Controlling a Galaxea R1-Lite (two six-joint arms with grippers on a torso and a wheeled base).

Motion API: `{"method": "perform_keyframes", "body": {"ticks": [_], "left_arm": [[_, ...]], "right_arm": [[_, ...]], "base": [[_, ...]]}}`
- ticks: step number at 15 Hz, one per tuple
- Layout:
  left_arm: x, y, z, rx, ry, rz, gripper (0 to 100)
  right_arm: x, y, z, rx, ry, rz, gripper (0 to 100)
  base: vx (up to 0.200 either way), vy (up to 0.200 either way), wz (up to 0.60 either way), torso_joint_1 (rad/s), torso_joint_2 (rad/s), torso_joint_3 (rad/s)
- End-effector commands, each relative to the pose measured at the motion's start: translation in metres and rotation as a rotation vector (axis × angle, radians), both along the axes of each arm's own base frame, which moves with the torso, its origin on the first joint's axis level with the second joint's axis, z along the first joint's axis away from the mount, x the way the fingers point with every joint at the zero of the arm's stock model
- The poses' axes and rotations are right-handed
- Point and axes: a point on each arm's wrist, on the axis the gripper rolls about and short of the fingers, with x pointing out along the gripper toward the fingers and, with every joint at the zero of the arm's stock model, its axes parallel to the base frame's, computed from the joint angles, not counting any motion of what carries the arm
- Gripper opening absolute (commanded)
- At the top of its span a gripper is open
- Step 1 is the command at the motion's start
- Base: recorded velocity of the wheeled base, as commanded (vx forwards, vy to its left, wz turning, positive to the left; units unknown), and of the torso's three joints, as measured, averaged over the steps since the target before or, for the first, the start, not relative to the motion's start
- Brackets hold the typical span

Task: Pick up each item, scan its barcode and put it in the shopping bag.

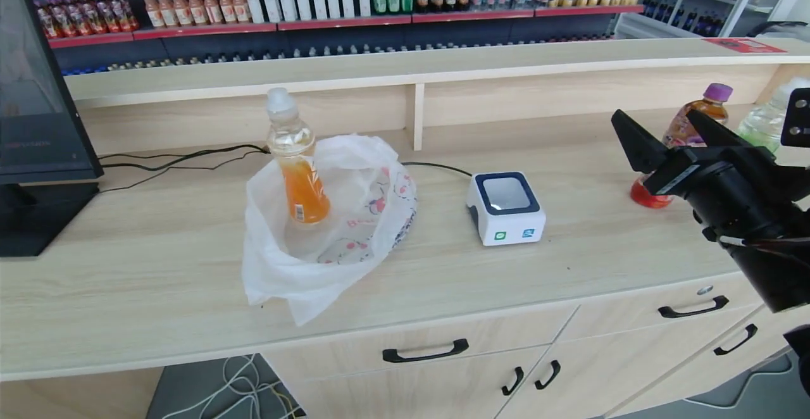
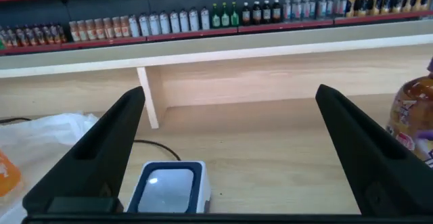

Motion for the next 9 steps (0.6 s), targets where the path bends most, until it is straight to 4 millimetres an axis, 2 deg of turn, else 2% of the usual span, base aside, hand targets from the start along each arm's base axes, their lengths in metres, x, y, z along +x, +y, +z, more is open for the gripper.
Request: {"method": "perform_keyframes", "body": {"ticks": [1, 5, 9], "left_arm": [[0.000, 0.000, 0.000, -0.002, 0.000, 0.002, 100], [0.000, 0.000, 0.000, -0.002, 0.000, 0.002, 100], [0.000, 0.000, 0.000, -0.002, 0.000, 0.002, 100]], "right_arm": [[-0.004, -0.001, -0.002, -0.002, 0.006, 0.000, 100], [-0.014, -0.004, -0.005, -0.005, 0.021, 0.001, 100], [-0.015, -0.004, -0.005, -0.006, 0.023, 0.004, 100]], "base": [[0.000, -0.200, 0.00, 0.002, 0.00, 0.002], [0.000, -0.200, 0.00, 0.005, 0.00, 0.001], [0.000, -0.200, 0.00, 0.002, 0.00, 0.001]]}}
